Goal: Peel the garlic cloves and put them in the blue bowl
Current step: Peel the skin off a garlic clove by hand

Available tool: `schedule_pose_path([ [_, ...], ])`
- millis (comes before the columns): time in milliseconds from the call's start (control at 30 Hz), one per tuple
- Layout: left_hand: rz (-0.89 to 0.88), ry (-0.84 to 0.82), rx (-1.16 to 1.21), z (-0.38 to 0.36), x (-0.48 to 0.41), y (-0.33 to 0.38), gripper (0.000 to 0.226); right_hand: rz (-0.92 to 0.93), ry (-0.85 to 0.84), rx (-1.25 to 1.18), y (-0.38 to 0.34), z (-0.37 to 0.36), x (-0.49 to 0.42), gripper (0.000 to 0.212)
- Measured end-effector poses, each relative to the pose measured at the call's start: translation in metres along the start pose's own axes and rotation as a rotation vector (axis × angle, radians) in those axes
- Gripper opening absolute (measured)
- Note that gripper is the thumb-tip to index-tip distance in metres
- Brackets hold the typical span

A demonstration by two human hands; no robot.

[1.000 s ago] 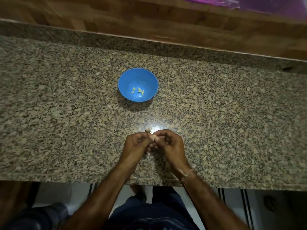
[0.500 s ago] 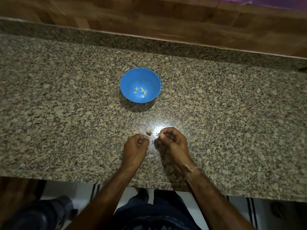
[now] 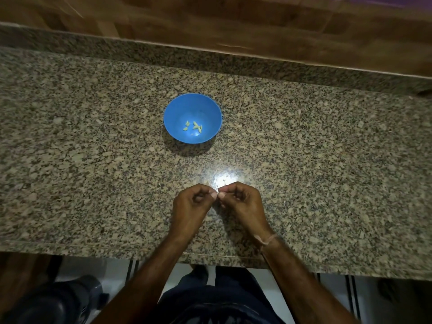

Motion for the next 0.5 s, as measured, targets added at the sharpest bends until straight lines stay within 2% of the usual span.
schedule_pose_path([
  [133,-0.059,-0.017,-0.065,0.001,-0.002,0.001,0.014,0.006,-0.024,0.013,-0.004,-0.002,0.002,0.007],
  [367,-0.109,-0.012,-0.065,-0.004,0.001,0.001,0.018,-0.031,-0.013,-0.111,0.004,-0.013,0.007,0.03],
  [500,-0.081,-0.05,-0.083,-0.005,0.002,0.0,0.022,0.094,0.024,0.17,0.001,-0.014,0.008,0.033],
])
Point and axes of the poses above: each hand's wrist, its own x-axis away from the middle knuckle, its own z-axis out of the back of the hand, y = z × x, the point moved 1 cm from there along -x, towards the middle knuckle, and after that the axes turned 7 degrees about -x, right-handed, at the moved point
